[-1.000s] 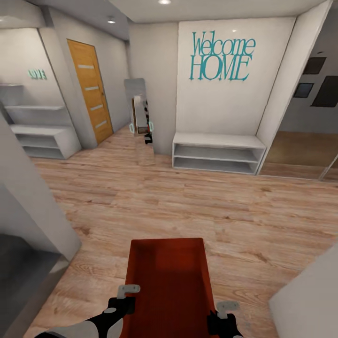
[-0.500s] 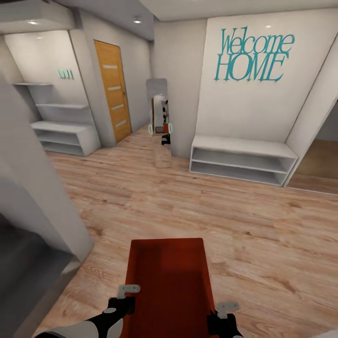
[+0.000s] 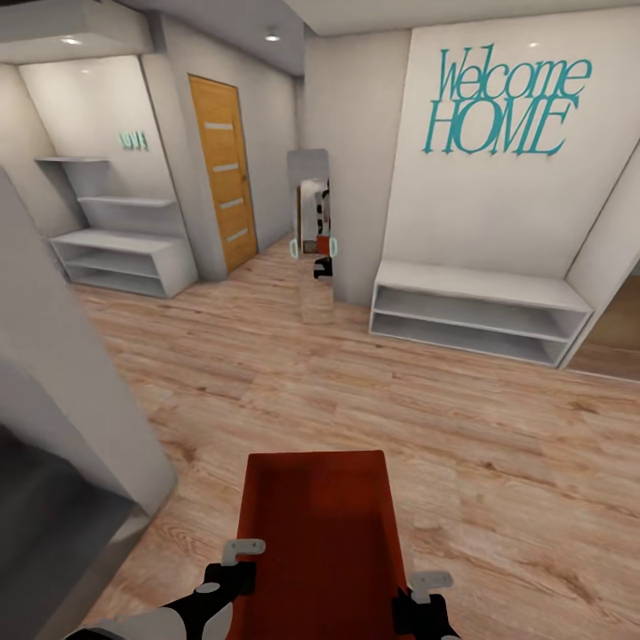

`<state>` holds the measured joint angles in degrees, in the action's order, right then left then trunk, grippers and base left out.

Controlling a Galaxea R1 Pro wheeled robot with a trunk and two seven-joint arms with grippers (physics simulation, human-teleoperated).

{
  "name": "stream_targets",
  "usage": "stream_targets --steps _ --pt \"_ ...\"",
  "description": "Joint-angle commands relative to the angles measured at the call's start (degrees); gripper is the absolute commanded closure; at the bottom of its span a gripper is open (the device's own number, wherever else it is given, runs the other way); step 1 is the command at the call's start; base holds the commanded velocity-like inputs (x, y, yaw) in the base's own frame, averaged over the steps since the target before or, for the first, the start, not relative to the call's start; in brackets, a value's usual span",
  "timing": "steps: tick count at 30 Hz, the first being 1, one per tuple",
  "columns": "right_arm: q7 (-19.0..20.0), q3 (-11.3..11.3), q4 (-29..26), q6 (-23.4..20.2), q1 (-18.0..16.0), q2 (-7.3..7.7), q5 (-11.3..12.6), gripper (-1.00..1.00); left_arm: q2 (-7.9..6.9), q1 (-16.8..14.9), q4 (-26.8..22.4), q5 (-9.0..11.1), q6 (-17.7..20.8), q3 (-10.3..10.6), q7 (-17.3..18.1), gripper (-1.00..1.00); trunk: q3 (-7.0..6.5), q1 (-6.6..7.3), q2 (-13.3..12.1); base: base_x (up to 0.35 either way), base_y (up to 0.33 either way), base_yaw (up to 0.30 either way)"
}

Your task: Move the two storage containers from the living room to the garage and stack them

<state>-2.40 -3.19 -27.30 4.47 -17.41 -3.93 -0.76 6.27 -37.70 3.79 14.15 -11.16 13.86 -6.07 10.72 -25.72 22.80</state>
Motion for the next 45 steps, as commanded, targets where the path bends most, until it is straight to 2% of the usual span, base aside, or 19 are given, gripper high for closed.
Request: stream_targets --steps 1,23,45 --pt "0.20 -1.38 0.32 0.17 0.01 0.68 -1.97 1.00 0.06 -0.19 0.17 -0.87 -0.26 -1.38 0.36 1.00 0.11 -0.07 0.11 0.317 0.000 0.000" --pt "0.20 -1.38 0.32 0.19 0.01 0.68 -1.97 1.00 0.05 -0.18 0.17 -0.87 -0.26 -1.38 0.36 1.00 0.11 -0.07 0.11 0.317 0.003 0.000" --pt "0.12 -1.38 0.32 0.28 0.01 0.68 -1.97 1.00 0.05 -0.18 0.17 -0.87 -0.26 -1.38 0.36 1.00 0.11 -0.07 0.11 0.317 0.091 0.000"
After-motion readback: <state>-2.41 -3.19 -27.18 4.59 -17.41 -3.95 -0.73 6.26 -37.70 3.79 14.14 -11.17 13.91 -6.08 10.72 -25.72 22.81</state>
